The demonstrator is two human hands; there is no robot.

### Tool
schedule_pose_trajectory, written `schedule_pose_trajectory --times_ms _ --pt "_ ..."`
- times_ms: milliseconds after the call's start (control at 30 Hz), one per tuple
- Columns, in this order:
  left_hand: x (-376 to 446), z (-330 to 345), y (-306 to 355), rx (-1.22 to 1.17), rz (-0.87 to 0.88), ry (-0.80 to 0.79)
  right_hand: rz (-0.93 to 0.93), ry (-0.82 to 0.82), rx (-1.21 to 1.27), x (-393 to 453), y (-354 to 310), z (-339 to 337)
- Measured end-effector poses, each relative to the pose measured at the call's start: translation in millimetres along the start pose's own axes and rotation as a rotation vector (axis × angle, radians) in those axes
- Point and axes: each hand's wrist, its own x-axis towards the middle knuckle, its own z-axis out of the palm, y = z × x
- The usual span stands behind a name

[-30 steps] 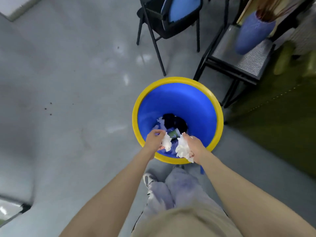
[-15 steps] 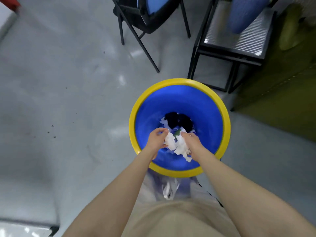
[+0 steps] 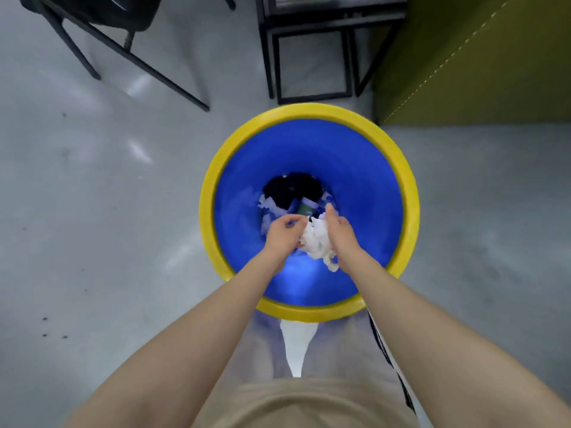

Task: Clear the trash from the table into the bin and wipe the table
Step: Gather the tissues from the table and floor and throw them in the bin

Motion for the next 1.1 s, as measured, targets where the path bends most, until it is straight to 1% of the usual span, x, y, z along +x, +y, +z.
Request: schedule_pose_trajectory --times_ms 167,267,333,433,633,767,833,900,1000,1100 --pt "45 3 -17 0.122 0.010 -0.067 0.051 0.015 0.251 43 17 16" --pt "78 5 -29 0.188 0.008 -0.116 0.106 0.034 0.352 77 35 21" --pt "102 7 -42 0.245 -0.005 -0.162 0.109 0.062 0.356 103 50 23" --pt "133 10 -61 0.318 -0.025 -0.213 0.092 0.145 0.331 137 77 29" --pt "210 35 -111 0.421 -0.073 -0.197 0.144 0.210 0.405 220 113 40" --pt "257 52 -139 0.400 -0.106 -0.176 0.173 0.249 0.385 283 129 41" --pt "281 59 -155 0.383 -0.142 -0.165 0.196 0.243 0.337 312 140 40" --pt "300 65 -168 0.345 -0.188 -0.151 0.211 0.245 0.348 341 150 40" --pt "321 73 -181 0.279 -0.249 -0.160 0.199 0.228 0.327 373 159 39" --pt "345 80 -189 0.250 -0.267 -0.164 0.181 0.229 0.317 396 159 38"
